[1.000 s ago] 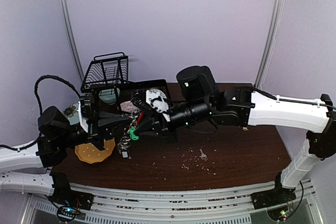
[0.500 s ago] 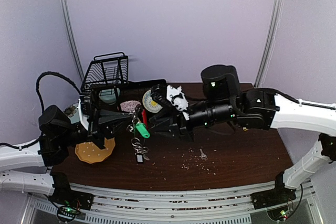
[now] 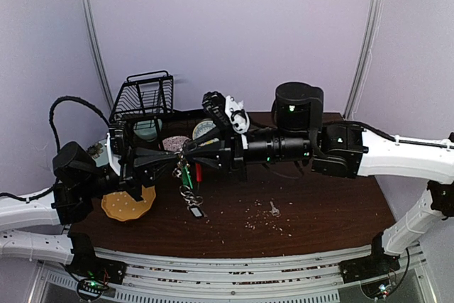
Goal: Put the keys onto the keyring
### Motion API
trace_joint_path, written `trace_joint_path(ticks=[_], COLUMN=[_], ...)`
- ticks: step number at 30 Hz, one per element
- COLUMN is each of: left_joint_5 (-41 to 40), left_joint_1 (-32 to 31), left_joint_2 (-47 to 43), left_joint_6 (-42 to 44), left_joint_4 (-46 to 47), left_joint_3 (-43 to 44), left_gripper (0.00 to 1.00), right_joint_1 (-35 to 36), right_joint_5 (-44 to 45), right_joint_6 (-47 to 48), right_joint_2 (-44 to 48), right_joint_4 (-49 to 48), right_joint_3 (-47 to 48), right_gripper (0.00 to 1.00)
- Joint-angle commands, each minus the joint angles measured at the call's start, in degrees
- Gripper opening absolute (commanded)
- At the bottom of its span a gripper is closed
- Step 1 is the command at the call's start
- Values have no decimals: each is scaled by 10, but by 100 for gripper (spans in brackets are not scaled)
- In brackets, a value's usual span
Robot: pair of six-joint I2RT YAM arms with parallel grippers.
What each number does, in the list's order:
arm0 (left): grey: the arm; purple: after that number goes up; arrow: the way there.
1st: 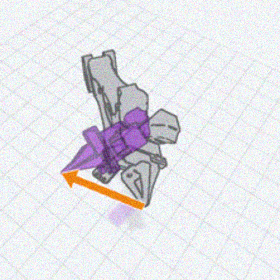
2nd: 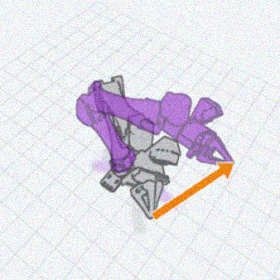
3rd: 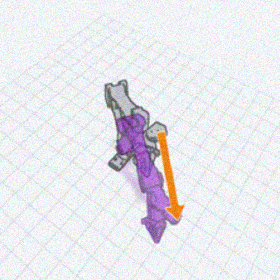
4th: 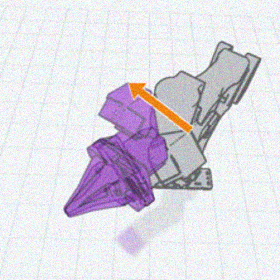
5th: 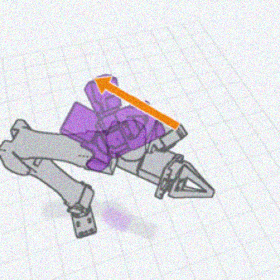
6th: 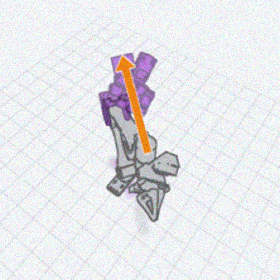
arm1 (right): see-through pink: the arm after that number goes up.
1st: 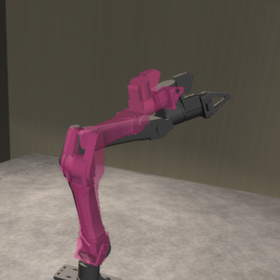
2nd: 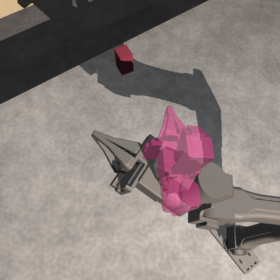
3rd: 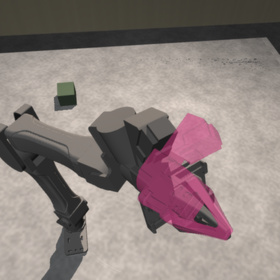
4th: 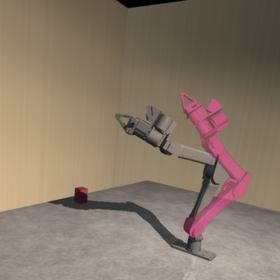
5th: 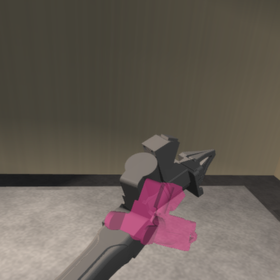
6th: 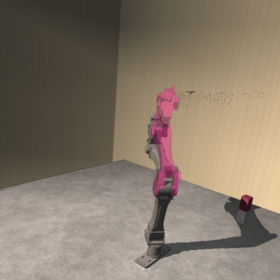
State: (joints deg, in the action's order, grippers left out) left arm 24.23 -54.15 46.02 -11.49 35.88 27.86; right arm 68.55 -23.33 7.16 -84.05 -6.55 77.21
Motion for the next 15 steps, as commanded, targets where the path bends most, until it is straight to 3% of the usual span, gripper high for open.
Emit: trace_joint_path(ticks=[1, 13, 15], left_joint_5=[-8, -3, -3], left_joint_1=[1, 1, 1], left_joint_2=[-6, -8, -8], left_joint_6=[8, 11, 12], left_joint_4=[26, 26, 26], left_joint_3=[24, 23, 23], left_gripper=[0, 0, 0], right_joint_1=[2, -12, -13], right_joint_5=[-14, -6, -17], right_joint_6=[-21, -28, -28], right_joint_2=[-16, -41, -41], right_joint_4=[-34, -34, -36], right_joint_3=[7, 5, 5], right_gripper=[17, 15, 7])
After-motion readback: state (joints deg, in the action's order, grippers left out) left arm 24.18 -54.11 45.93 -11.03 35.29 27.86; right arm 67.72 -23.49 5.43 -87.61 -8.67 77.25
